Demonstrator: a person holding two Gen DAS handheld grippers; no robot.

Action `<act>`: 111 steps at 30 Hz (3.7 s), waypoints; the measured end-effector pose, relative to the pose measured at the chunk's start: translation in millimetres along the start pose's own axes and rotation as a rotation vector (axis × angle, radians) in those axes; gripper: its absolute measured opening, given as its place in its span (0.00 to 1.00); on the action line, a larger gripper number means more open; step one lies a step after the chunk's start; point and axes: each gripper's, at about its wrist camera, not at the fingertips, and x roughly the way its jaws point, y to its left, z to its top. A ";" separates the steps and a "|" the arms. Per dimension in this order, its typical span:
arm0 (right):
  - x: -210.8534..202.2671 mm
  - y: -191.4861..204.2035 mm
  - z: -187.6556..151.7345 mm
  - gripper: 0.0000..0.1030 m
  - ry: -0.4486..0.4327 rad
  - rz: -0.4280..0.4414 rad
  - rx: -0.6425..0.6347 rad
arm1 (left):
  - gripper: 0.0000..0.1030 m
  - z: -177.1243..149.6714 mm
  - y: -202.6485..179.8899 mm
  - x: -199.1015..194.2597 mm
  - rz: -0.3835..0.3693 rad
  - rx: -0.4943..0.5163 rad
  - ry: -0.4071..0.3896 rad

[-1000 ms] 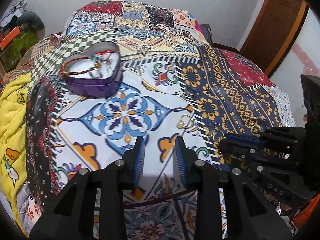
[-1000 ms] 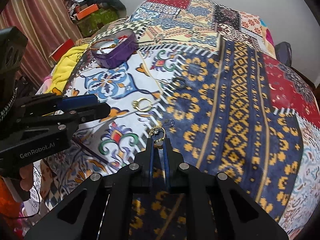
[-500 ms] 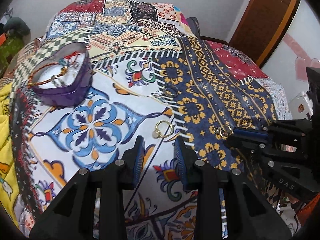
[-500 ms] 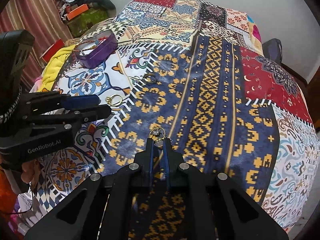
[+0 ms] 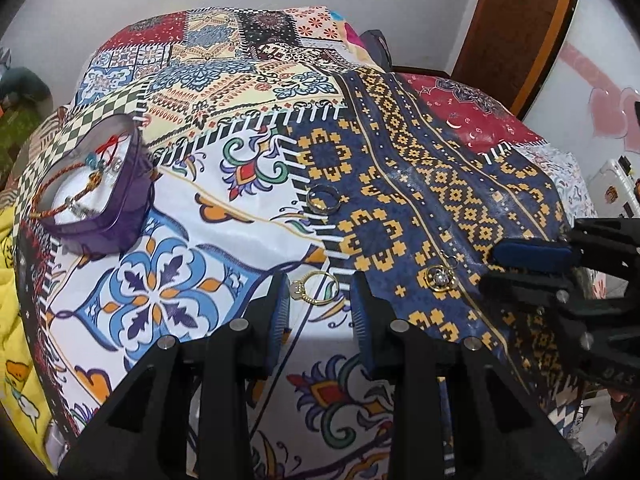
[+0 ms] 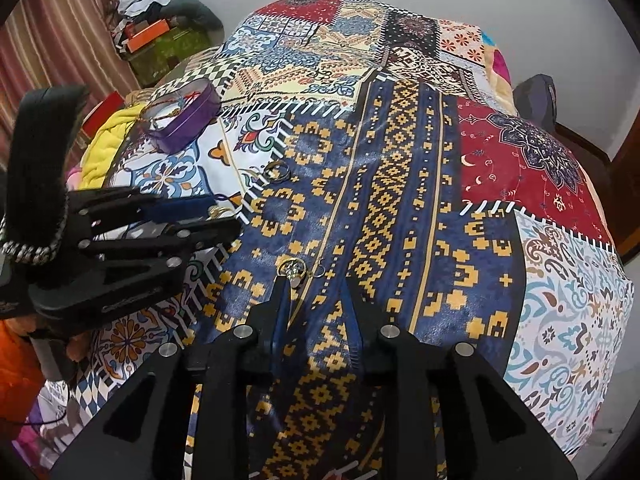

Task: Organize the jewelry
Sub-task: 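Grasp a gold hoop earring with the right gripper while the left grasps another earring, then carry both earrings up to the heart tin with both grippers, then lower both earrings into the heart tin and open both grippers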

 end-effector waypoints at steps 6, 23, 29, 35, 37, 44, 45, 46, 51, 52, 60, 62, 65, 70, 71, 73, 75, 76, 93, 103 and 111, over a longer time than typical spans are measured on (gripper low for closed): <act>-1.8 0.2 8.8 0.23 -0.018 0.026 0.005 | 0.24 2.7 -0.4 2.4 0.015 0.007 -0.016; 53.8 26.0 78.8 0.23 0.005 0.067 -0.010 | 0.24 1.4 69.3 -40.1 0.056 -0.175 -0.133; 74.1 31.2 81.4 0.23 0.054 0.081 -0.013 | 0.24 -2.8 78.2 -41.6 0.052 -0.203 -0.146; 68.7 32.3 78.5 0.19 0.043 0.076 -0.025 | 0.24 -8.7 80.4 -42.8 0.053 -0.219 -0.146; 66.7 32.8 78.5 0.19 0.039 0.076 -0.027 | 0.24 -10.4 80.7 -46.3 0.055 -0.224 -0.151; 45.1 46.5 74.0 0.19 -0.006 0.076 -0.062 | 0.24 -15.8 87.5 -70.1 0.081 -0.244 -0.183; 42.0 48.4 74.9 0.19 -0.013 0.077 -0.065 | 0.24 -15.4 89.3 -74.0 0.083 -0.249 -0.190; 37.4 50.5 75.7 0.19 -0.023 0.080 -0.068 | 0.24 -15.2 90.9 -78.2 0.085 -0.253 -0.198; 17.4 56.9 84.8 0.19 -0.075 0.094 -0.077 | 0.24 -11.6 97.1 -103.0 0.107 -0.268 -0.253; 12.7 58.5 87.3 0.19 -0.089 0.099 -0.077 | 0.24 -10.9 98.0 -106.1 0.110 -0.269 -0.261; -12.3 73.3 109.2 0.19 -0.184 0.143 -0.083 | 0.24 -1.5 109.7 -137.7 0.142 -0.276 -0.345; -16.1 76.9 114.9 0.19 -0.203 0.155 -0.085 | 0.24 1.8 114.2 -143.9 0.148 -0.282 -0.365; -19.5 84.0 125.5 0.19 -0.231 0.169 -0.094 | 0.24 6.1 120.4 -151.4 0.157 -0.290 -0.393; -19.3 95.2 140.0 0.19 -0.259 0.192 -0.107 | 0.24 11.7 129.8 -159.3 0.169 -0.300 -0.426; -18.2 97.0 142.7 0.19 -0.264 0.201 -0.108 | 0.24 13.1 132.2 -160.0 0.171 -0.303 -0.432; -15.6 100.9 147.3 0.19 -0.270 0.212 -0.112 | 0.24 14.8 136.0 -159.2 0.173 -0.307 -0.436; -11.4 105.2 152.2 0.19 -0.274 0.219 -0.117 | 0.24 16.6 139.7 -157.2 0.173 -0.312 -0.437; -10.2 105.8 153.5 0.19 -0.275 0.222 -0.118 | 0.24 17.9 142.0 -155.0 0.170 -0.315 -0.436; 55.4 112.1 168.5 0.19 -0.155 0.241 -0.118 | 0.24 26.8 172.6 -95.3 0.134 -0.372 -0.337; 84.0 107.3 169.9 0.19 -0.080 0.244 -0.121 | 0.24 26.5 179.3 -72.4 0.098 -0.387 -0.291; 88.6 107.5 168.4 0.19 -0.066 0.245 -0.123 | 0.24 26.6 176.8 -67.2 0.083 -0.375 -0.278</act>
